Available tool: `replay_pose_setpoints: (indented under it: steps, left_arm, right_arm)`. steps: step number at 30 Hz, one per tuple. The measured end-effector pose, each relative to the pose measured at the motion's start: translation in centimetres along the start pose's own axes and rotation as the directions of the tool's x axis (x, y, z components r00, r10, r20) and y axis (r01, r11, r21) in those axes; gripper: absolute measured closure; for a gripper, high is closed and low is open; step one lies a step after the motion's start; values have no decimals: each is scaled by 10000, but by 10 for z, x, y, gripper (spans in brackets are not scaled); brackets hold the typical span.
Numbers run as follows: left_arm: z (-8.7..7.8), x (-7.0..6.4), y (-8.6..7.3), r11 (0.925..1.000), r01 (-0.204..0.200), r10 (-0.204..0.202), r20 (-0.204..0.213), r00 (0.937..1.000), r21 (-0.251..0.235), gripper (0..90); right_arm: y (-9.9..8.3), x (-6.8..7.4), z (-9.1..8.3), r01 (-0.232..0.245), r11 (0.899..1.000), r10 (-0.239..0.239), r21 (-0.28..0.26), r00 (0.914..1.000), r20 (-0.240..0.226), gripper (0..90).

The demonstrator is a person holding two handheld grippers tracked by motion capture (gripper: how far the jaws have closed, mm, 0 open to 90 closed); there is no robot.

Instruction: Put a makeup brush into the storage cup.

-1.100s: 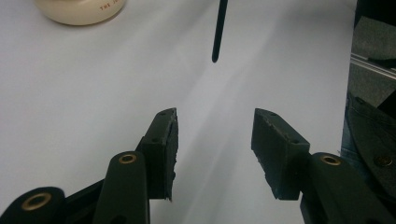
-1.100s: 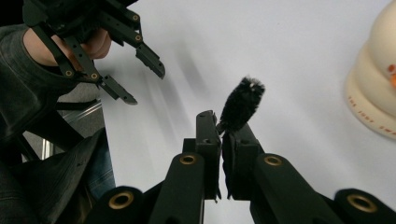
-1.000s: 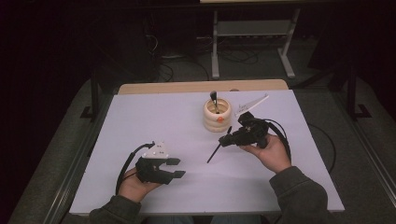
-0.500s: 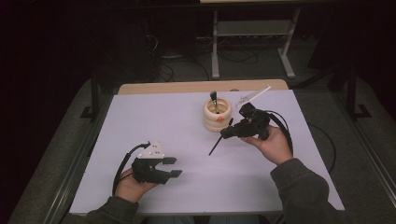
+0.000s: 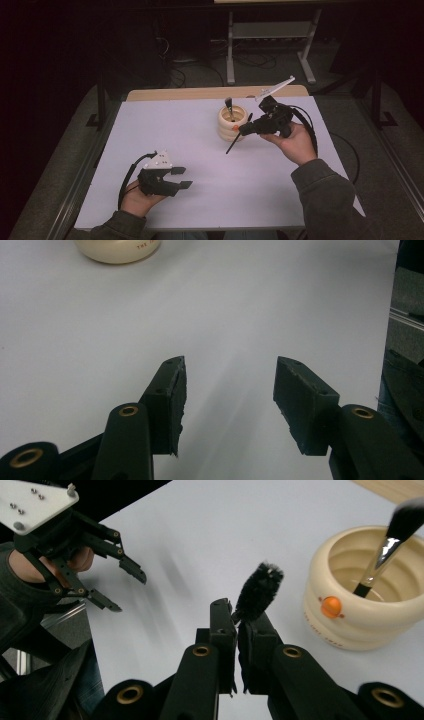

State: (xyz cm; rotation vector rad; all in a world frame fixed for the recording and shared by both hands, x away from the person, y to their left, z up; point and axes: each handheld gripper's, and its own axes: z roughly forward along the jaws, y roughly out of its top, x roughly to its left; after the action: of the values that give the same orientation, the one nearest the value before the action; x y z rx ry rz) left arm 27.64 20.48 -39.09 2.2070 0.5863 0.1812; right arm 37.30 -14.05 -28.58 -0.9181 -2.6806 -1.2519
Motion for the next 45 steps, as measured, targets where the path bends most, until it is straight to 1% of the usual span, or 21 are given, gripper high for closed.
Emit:
replay_pose_setpoints:
  steps: [3, 5, 6, 11, 14, 15, 18, 19, 22, 23, 27, 28, 32, 34, 35, 37, 39, 40, 42, 44, 45]
  left_arm:
    - [-1, 1, 0, 10000, 55, -55, -26, 10000, -31, 460]
    - [-1, 2, -1, 10000, 17, -17, -58, 10000, -18, 457]
    - [-1, 2, -1, 10000, 73, -74, -51, 10000, -50, 455]
    - [-2, 4, -2, 9999, 154, -155, -170, 9997, -51, 439]
    - [-3, 4, -2, 9997, 221, -222, -196, 9996, -98, 433]
    - [-4, 5, -2, 9998, 177, -180, -210, 9996, -112, 433]
    - [-4, 5, -2, 9996, 238, -242, -206, 9995, -161, 428]
    - [-4, 5, -2, 9994, 278, -282, -210, 9994, -186, 427]
    - [-5, 6, -2, 9996, 219, -224, -267, 9994, -167, 423]
    - [-5, 6, -2, 9997, 186, -191, -288, 9994, -160, 422]
    - [-7, 7, -4, 9994, 266, -272, -284, 9992, -210, 421]
    - [-7, 7, -4, 9992, 321, -327, -278, 9991, -244, 419]
    - [-7, 8, -4, 9991, 316, -324, -288, 9991, -277, 417]
    - [-7, 7, -4, 9992, 300, -307, -293, 9991, -250, 417]
    - [-7, 7, -4, 9991, 317, -325, -285, 9991, -268, 416]
    - [-7, 7, -4, 9989, 327, -337, -266, 9991, -347, 417]
    - [-9, 7, -4, 9985, 375, -385, -269, 9989, -389, 416]
    - [-9, 8, -4, 9986, 360, -370, -274, 9989, -385, 416]
    - [-10, 8, -4, 9988, 326, -337, -288, 9990, -378, 416]
    - [-10, 8, -4, 9978, 501, -513, -263, 9983, -433, 416]
    - [-10, 8, -4, 9979, 488, -500, -260, 9984, -422, 416]
  right_arm:
    - [4, -2, -3, -55, 10000, 55, -3, 9999, 91, 844]
    - [7, -4, -5, 25, 10000, -25, -7, 9998, 204, 845]
    - [9, -4, -7, -109, 9999, 110, -37, 9997, 211, 844]
    - [18, -8, -14, -159, 9996, 167, -242, 9993, 340, 844]
    - [26, -11, -19, -131, 9990, 153, -435, 9986, 514, 844]
    - [28, -12, -20, -151, 9989, 176, -442, 9983, 558, 845]
    - [35, -15, -23, -224, 9983, 261, -535, 9973, 693, 845]
    - [38, -16, -24, -248, 9982, 286, -552, 9972, 696, 844]
    - [42, -22, -24, -337, 9979, 380, -546, 9960, 815, 844]
    - [43, -24, -23, -465, 9975, 509, -536, 9951, 844, 845]
    - [47, -34, -22, -683, 9960, 733, -572, 9933, 899, 844]
    - [47, -36, -22, -687, 9959, 742, -595, 9925, 972, 845]
    - [51, -41, -22, -824, 9945, 896, -642, 9889, 1186, 845]
    - [54, -43, -23, -979, 9929, 1060, -682, 9863, 1261, 845]
    - [55, -44, -23, -929, 9931, 1019, -712, 9855, 1354, 844]
    - [58, -46, -24, -1046, 9915, 1148, -769, 9831, 1429, 845]
    - [59, -48, -24, -1006, 9915, 1122, -827, 9821, 1513, 844]
    - [60, -49, -24, -1104, 9898, 1233, -898, 9804, 1538, 844]
    - [60, -52, -23, -1106, 9891, 1254, -973, 9786, 1631, 844]
    - [59, -55, -23, -1237, 9879, 1389, -935, 9741, 1784, 845]
    - [59, -56, -22, -1289, 9872, 1442, -939, 9730, 1800, 844]
